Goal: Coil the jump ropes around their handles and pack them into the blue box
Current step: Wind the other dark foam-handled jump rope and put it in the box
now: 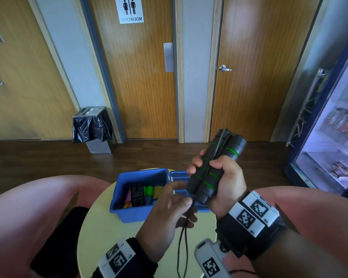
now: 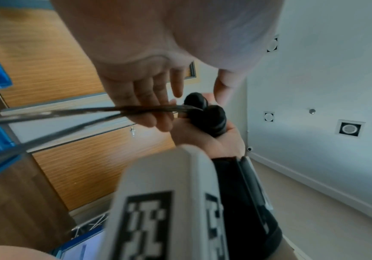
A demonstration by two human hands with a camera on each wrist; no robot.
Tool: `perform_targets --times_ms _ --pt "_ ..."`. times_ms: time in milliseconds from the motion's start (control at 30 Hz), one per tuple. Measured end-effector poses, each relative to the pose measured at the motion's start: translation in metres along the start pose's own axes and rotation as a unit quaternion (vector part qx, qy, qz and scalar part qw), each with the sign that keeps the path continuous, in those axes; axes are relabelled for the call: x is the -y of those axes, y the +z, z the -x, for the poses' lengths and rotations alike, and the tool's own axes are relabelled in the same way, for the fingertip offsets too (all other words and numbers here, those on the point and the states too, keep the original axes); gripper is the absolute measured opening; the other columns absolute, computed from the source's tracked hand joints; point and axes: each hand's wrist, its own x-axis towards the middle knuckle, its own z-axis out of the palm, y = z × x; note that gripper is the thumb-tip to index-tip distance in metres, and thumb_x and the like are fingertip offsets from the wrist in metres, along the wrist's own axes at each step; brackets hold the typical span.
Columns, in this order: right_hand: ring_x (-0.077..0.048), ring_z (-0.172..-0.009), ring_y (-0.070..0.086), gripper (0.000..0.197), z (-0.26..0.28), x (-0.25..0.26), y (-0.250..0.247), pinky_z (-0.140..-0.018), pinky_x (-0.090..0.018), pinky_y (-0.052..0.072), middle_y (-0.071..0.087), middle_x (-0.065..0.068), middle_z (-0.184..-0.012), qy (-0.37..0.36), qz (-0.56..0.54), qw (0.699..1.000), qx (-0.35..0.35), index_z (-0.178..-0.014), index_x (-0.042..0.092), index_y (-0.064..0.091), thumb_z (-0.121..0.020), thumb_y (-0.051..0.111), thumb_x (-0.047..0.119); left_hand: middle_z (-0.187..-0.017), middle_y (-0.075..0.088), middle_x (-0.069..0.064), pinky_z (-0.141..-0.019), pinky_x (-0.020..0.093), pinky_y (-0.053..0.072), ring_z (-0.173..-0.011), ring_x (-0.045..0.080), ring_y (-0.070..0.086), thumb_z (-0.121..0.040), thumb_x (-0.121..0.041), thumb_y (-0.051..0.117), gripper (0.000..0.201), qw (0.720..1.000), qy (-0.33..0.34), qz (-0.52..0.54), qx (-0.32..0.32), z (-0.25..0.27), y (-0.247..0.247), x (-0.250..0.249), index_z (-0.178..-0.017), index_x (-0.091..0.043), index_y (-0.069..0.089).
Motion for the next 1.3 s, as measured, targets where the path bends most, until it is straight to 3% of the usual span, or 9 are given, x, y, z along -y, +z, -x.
perform_targets --times_ms 267,367,500,633,767,900,967,1100,1300 --pt "-0.030 -0.096 0.058 0.017 0.008 -0.016 0.010 -0.090 -0.046 0.045 0.063 -0.015 -0.090 0.029 0.017 0.998 -0.060 -0.098 0.009 0.050 -0.088 0.036 0.008 -0.123 0.063 -0.028 -0.087 0.011 0.048 -0.115 -0.004 0.060 -0.089 -0.014 0.069 0.057 0.981 0.157 -0.112 -0.013 -0.006 0.014 -0.009 -0.137 -0.028 0.041" --pt "-0.030 -0.109 0.062 0.017 0.009 -0.023 0.003 -0.101 -0.051 0.044 0.070 -0.014 -0.120 0.051 0.056 0.995 -0.061 -0.104 0.010 0.048 -0.088 0.044 0.012 -0.120 0.065 -0.024 -0.089 0.015 0.049 -0.114 -0.001 0.061 -0.087 -0.031 0.066 0.045 0.960 0.192 -0.196 -0.056 -0.007 0.007 -0.008 -0.126 -0.048 0.050" --pt "-0.037 -0.111 0.066 0.052 0.006 -0.020 -0.018 -0.100 -0.056 0.047 0.071 -0.018 -0.116 0.137 0.249 0.956 -0.077 -0.117 0.004 0.061 -0.082 0.063 0.042 -0.107 0.071 -0.014 -0.081 0.016 0.051 -0.099 0.002 0.067 -0.082 -0.029 0.069 0.039 0.959 0.169 -0.215 -0.077 -0.006 -0.013 -0.009 -0.120 -0.032 0.057" --pt "-0.016 -0.082 0.072 0.069 0.012 0.008 -0.020 -0.074 -0.030 0.047 0.077 0.000 -0.092 0.255 0.648 0.712 0.086 -0.098 0.020 0.071 -0.080 0.045 0.081 -0.107 0.070 -0.016 -0.086 0.021 0.051 -0.102 0.001 0.066 -0.079 -0.028 0.074 0.048 0.947 0.127 -0.279 -0.091 -0.008 -0.046 -0.011 -0.123 -0.027 0.056" --pt "0.000 -0.074 0.060 0.029 0.019 0.030 -0.003 -0.062 -0.015 0.044 0.066 0.012 -0.078 0.033 0.832 0.528 0.167 -0.093 0.027 0.063 -0.084 0.066 0.055 -0.104 0.063 -0.033 -0.079 0.008 0.047 -0.096 -0.008 0.063 -0.080 -0.023 0.078 0.044 0.919 0.102 -0.377 -0.059 -0.007 -0.064 -0.014 -0.110 -0.043 0.053" --pt "-0.010 -0.109 0.049 0.077 0.014 0.021 0.007 -0.091 -0.035 0.045 0.051 0.009 -0.121 -0.123 0.923 0.270 0.246 -0.127 0.026 0.048 -0.067 0.063 0.073 -0.102 0.067 -0.021 -0.083 0.022 0.053 -0.095 -0.002 0.065 -0.076 -0.036 0.076 0.044 0.906 0.078 -0.415 0.000 -0.005 -0.063 -0.022 -0.115 -0.036 0.056" --pt "-0.019 -0.113 0.050 0.092 0.005 0.009 0.000 -0.093 -0.040 0.046 0.051 0.001 -0.124 -0.103 0.939 0.209 0.254 -0.132 0.019 0.044 -0.061 0.064 0.074 -0.104 0.068 -0.017 -0.085 0.028 0.055 -0.096 0.001 0.066 -0.074 -0.041 0.074 0.049 0.902 0.074 -0.425 0.031 -0.003 -0.060 -0.025 -0.119 -0.033 0.057" --pt "-0.014 -0.084 0.061 0.039 -0.002 -0.009 -0.010 -0.073 -0.036 0.056 0.059 0.011 -0.094 -0.038 0.907 0.336 0.252 -0.107 0.035 0.044 -0.073 0.060 0.043 -0.101 0.070 -0.015 -0.081 0.022 0.054 -0.093 0.000 0.067 -0.076 -0.031 0.079 0.046 0.904 0.092 -0.414 0.058 -0.003 -0.057 -0.027 -0.118 -0.030 0.059" --pt "-0.013 -0.074 0.057 0.019 0.001 -0.014 -0.008 -0.068 -0.032 0.049 0.059 0.008 -0.086 0.022 0.878 0.454 0.148 -0.092 0.031 0.042 -0.077 0.052 0.037 -0.086 0.069 -0.003 -0.071 0.022 0.053 -0.078 0.010 0.067 -0.062 -0.030 0.082 0.063 0.976 0.062 -0.204 -0.035 -0.008 -0.057 -0.022 -0.118 -0.026 0.055"
